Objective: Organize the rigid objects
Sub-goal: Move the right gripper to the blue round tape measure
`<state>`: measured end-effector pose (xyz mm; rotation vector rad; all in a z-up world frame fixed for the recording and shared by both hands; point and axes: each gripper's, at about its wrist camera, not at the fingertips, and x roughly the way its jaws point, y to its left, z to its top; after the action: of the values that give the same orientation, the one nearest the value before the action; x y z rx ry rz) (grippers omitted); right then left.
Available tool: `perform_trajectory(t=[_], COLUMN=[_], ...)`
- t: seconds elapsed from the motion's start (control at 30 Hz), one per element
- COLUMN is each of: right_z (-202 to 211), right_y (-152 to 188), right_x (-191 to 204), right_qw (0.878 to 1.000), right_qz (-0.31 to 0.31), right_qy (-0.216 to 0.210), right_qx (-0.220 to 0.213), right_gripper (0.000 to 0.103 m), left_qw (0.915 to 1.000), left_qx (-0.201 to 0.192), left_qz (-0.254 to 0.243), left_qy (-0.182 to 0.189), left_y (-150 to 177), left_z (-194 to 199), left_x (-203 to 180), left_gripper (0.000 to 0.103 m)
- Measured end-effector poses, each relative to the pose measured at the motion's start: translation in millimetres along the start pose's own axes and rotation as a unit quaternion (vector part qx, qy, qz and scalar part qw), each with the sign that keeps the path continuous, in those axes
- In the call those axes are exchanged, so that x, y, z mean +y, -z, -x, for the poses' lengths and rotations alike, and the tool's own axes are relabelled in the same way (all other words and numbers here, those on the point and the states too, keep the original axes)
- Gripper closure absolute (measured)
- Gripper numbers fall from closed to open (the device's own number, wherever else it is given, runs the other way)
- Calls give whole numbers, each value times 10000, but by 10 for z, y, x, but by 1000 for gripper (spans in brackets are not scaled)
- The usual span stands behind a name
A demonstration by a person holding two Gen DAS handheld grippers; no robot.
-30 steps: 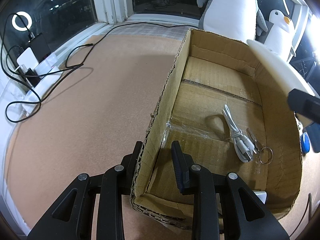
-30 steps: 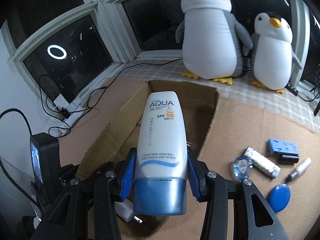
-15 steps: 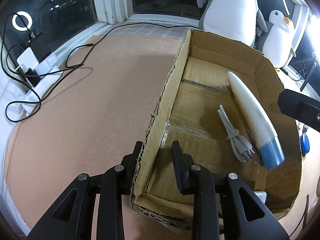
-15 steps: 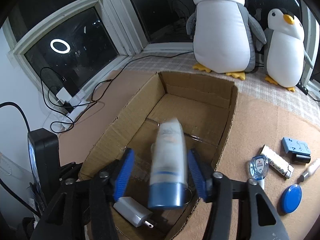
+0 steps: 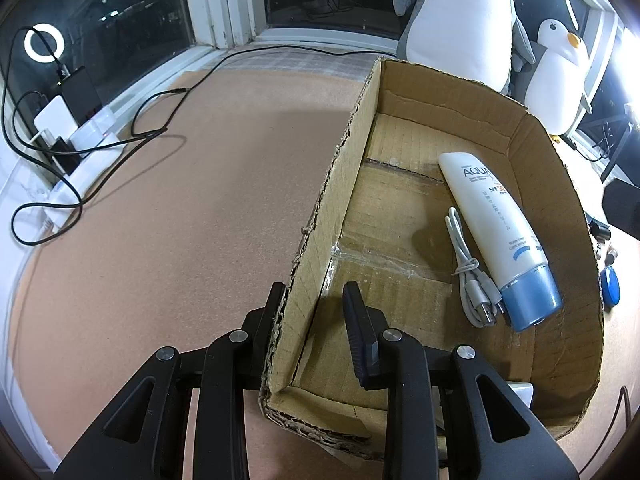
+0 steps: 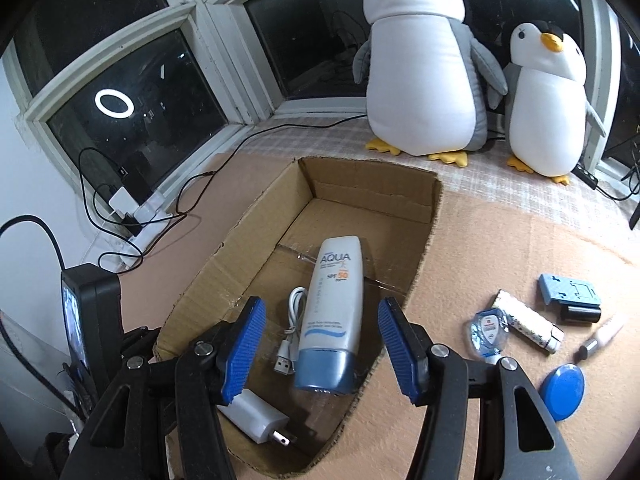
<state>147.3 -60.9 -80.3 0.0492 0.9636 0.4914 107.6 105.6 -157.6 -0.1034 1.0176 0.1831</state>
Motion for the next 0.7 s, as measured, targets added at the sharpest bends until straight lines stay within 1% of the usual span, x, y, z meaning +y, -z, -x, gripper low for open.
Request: perform_trajectory(t=[0.2,0.3,0.5,0.7], right_z=[155,275,497,653], right_y=[53,108,231,364], right_x=[-144,-265,-623,-1031], right_qw=[9998,9994,9970,9928], right_qz=[-114,-200,-486,-823], right_qy=[112,242,537,825], right_qx=[-71,-155,-280,-291], right_gripper=[48,48,48,48], left_qw=[10000,10000,10000,10000], left_qx=[-1,2,-2,-1], left_qz=[-2,1,-1,-2], left_qy=[1,-2,-2,-2], left_y=[0,-1,-1,-1], left_z=[0,0,2,3], left_x=[0,-2,2,2], left_gripper=[76,76,76,76])
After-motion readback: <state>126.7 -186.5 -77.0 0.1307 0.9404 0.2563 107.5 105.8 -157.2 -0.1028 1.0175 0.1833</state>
